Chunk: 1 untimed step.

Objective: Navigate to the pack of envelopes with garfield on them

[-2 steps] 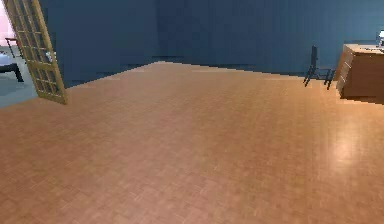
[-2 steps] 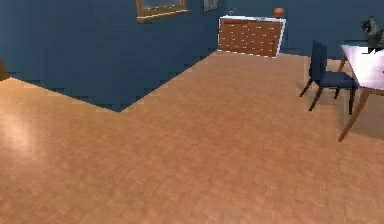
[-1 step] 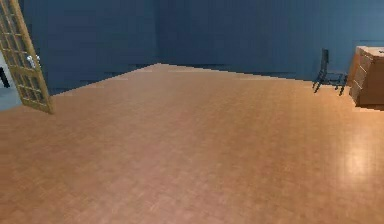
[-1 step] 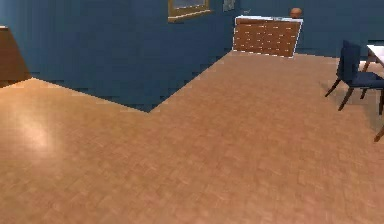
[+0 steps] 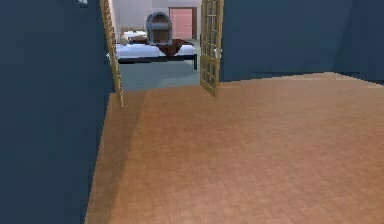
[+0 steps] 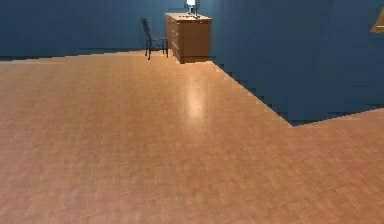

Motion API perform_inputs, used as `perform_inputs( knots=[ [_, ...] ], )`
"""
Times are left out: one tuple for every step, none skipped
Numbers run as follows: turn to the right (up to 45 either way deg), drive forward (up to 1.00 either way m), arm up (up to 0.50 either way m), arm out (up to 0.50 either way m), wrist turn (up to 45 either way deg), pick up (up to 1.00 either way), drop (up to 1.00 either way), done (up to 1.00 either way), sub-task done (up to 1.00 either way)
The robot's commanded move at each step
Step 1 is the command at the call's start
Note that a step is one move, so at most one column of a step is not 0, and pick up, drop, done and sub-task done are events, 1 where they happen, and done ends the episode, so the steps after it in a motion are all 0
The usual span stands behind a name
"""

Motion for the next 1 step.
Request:
perform_inputs(
  knots=[
    [-3.0,0.00,0.00,0.00,0.0,0.00,0.00,0.00,0.00]
  ],
)
